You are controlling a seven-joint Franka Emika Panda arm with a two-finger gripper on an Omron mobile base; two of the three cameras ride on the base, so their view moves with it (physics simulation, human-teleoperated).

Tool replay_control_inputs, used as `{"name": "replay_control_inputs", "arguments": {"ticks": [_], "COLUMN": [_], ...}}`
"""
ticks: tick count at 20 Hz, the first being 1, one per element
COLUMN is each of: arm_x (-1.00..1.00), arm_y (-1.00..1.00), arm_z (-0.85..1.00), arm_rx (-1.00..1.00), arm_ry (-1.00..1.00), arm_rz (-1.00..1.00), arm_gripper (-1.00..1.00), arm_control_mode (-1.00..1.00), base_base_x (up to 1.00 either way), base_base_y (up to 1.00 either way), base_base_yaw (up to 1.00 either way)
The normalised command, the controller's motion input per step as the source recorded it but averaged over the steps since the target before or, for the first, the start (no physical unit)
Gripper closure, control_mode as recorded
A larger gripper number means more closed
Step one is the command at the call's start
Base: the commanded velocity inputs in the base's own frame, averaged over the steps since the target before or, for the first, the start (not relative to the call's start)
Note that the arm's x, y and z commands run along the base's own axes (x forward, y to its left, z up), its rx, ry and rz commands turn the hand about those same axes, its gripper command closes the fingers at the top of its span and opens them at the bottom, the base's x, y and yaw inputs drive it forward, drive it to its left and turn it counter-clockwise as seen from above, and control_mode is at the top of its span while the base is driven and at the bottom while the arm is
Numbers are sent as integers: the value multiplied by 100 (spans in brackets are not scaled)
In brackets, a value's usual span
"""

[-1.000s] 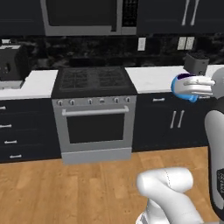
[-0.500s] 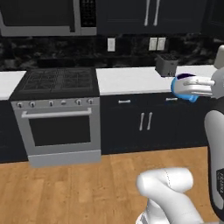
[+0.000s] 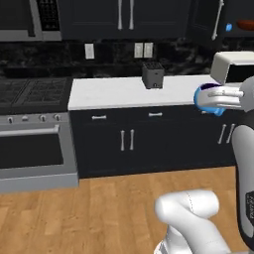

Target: Gather all objects into one cabinet and sort the glasses and bowls to opposite sides.

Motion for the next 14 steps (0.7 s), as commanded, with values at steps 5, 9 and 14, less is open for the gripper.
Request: {"name": "replay_control_inputs", "arguments": {"ticks": [5,9,14], "arm_x": [0,0,0], "arm_y": [0,0,0], "arm_z": [0,0,0], "arm_rx": [0,0,0], "arm_ry": [0,0,0], "arm_rz": [0,0,0], "arm_gripper": [100,100,100], "arm_control_mode": [100,100,100], "base_base_x": [12,14,4], "base_base_y": [-100,-69,-48], "base_base_yaw": [0,-2,0]}}
